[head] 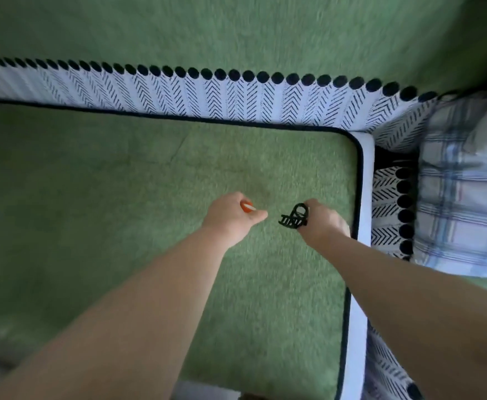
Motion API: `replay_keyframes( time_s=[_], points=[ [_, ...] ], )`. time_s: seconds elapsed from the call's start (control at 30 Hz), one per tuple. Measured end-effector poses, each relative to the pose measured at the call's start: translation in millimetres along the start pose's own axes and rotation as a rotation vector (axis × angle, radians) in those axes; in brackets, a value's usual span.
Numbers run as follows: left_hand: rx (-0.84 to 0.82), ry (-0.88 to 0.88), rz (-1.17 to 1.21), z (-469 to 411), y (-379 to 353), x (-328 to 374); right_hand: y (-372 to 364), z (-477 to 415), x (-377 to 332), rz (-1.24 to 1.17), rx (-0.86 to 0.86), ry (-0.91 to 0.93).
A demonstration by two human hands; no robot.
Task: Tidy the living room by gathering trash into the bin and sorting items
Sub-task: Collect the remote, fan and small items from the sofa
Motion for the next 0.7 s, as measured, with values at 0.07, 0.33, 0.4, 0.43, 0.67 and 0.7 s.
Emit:
replay_keyframes(
  time_s=[0.07, 0.33, 0.4, 0.43, 0.67, 0.7],
  points=[
    [0.010, 0.004, -0.018, 15, 21, -3, 15, 19, -13, 0.016, -0.004, 0.037],
    [0.179, 0.145, -0.024, 102, 122, -25, 80, 86, -89, 0.052, -0.012, 0.260],
    [0.218, 0.188, -0.005, 131, 138, -31, 92, 107, -107, 0.031, -0.031, 0.334],
    [0.244, 0.204, 0.007, 145, 146, -34, 98, 117, -114, 0.014, -0.040, 0.365],
    [0.444, 0.382, 0.143, 277, 181, -64, 135, 219, -143, 0.006, -0.041, 0.680],
    [0.462, 0.404, 0.153, 294, 182, -67, 136, 233, -144, 0.014, -0.044, 0.711]
  ],
)
Point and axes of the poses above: each hand's wrist, its own z-axis away from the middle knuckle, its own y-axis out of the back of the hand, x = y × z, the point moved 3 cm from there along -z, towards the middle knuckle, and after that the axes turned 13 degrees about x, right-handed, at the moved point
